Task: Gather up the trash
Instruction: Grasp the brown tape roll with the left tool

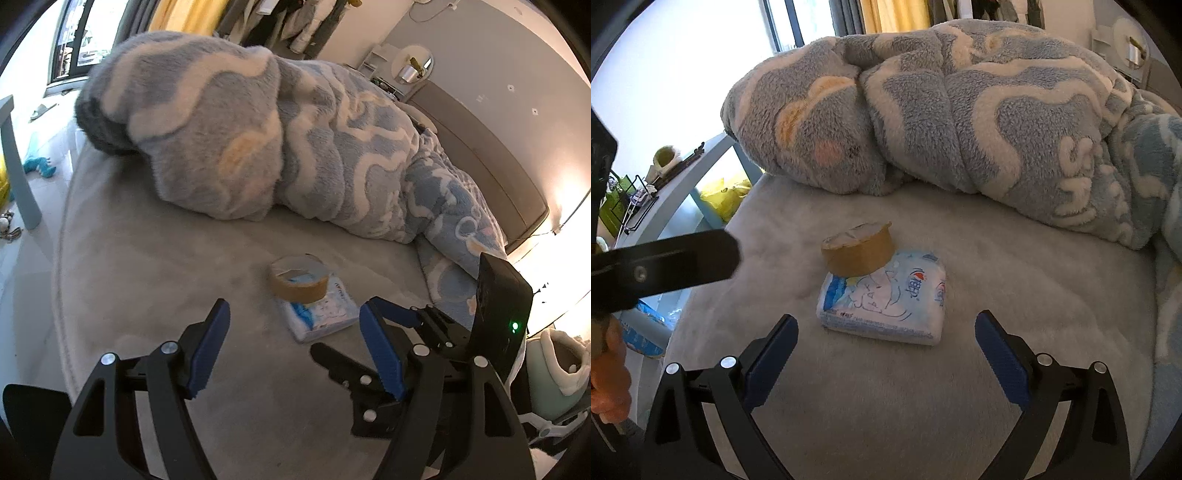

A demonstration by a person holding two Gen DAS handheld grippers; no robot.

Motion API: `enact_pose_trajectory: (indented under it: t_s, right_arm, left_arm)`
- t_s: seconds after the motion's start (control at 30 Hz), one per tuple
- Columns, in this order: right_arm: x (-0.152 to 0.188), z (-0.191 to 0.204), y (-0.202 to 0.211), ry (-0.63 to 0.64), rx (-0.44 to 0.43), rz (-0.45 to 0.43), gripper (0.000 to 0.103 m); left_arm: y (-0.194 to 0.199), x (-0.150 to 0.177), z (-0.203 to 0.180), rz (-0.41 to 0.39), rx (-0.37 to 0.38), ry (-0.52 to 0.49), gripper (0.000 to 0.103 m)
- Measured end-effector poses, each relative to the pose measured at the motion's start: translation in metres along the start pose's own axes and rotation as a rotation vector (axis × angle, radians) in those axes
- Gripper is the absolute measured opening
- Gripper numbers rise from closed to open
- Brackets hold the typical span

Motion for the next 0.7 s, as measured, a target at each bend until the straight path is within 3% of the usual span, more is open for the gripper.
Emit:
enact_pose_trajectory:
  t_s: [0.37, 0.7]
  right_arm:
    - [0.005, -0.013, -0.004, 0.018, -0.062, 0.008, 0.098]
    - [0.005, -0.026, -0.001, 0.006, -0.105, 0.008, 0.098]
  left_arm:
    - [-0.048, -0.003, -0.008, 0.046, 0.040, 0.034, 0.071]
    - [-0.067, -0.012, -0.002, 0.054, 0.041, 0.053, 0.047]
Point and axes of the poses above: each gripper's, at about its wrist camera, not at the fingertips, and y roughly against the way its jaws point, z to its left, x to its underside, the point moved 10 cm from there along -y, roughly the way its jaws point, and after that the axes turned 4 degrees about y, right-handed, at the moved point
